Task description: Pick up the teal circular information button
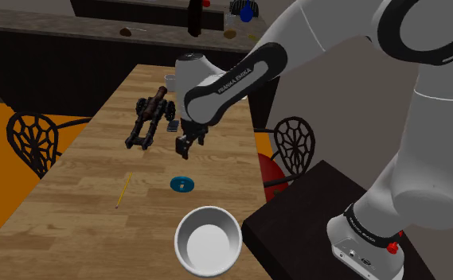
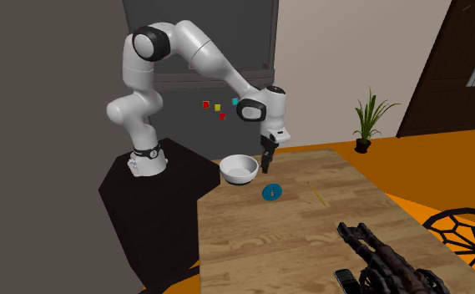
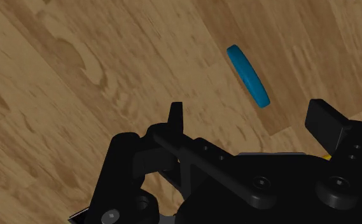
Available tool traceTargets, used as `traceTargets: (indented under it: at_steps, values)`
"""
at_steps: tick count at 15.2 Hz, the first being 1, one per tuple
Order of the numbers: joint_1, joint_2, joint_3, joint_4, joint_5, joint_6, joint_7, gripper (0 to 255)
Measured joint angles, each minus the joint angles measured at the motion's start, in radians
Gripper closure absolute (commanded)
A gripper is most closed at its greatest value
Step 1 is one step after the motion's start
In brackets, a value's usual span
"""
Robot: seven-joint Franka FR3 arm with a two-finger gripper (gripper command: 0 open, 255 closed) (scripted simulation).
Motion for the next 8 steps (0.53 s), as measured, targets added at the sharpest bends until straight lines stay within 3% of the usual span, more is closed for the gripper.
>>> traceTargets:
  at_steps: [8]
  values:
    - [0.094, 0.297, -0.015, 0.265, -0.065, 0.006, 0.039, 0]
